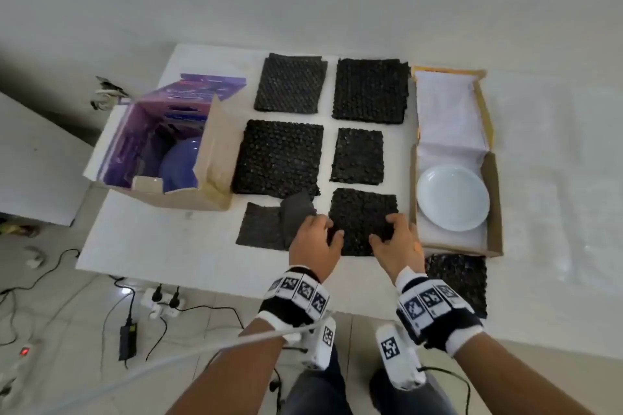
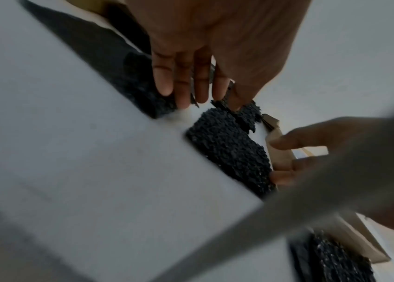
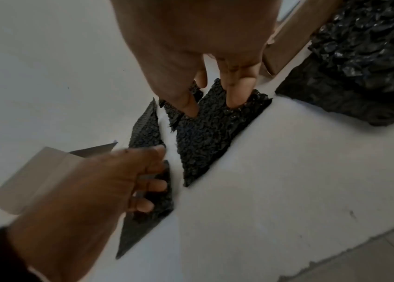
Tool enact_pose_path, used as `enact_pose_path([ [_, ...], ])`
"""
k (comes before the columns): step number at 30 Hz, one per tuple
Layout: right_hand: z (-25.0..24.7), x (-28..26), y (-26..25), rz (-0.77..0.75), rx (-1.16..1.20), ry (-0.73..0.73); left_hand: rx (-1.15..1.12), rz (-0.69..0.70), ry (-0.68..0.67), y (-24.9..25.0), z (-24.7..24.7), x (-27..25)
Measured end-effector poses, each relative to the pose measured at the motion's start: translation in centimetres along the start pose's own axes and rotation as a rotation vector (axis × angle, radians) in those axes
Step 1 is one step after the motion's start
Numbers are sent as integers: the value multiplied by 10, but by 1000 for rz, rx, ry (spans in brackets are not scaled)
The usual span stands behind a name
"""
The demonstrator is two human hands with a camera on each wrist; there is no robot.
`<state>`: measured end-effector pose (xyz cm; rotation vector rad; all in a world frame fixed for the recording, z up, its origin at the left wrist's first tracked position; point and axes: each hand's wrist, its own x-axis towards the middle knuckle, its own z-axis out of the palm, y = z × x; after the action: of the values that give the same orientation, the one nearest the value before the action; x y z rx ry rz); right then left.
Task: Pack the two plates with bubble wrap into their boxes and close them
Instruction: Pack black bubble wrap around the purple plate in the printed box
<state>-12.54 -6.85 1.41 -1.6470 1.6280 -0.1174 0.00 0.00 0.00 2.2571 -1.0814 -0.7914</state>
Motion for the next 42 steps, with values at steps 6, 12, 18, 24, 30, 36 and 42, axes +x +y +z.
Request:
enact_pose_path([
  [6,8,13,2,41,-152,30,245,-83,-40,10,22,23],
  [12,14,21,2,50,-217,19,256,-100,-53,10,37,31],
  [18,10,26,1,134,-108,9,15,-167,-51,12,40,36],
  [24,7,30,9,102,-64,88,-23,-104,-45,10,41,32],
  [30,-3,18,11,42,-46,128,-174,-75,-68,16,37,20],
  [36,-17,3,13,-30,36,129,-367,-156,-57,25,31,1],
  [42,-34,-9,19,-125,90,5,-629,-259,53,24,26,-19],
])
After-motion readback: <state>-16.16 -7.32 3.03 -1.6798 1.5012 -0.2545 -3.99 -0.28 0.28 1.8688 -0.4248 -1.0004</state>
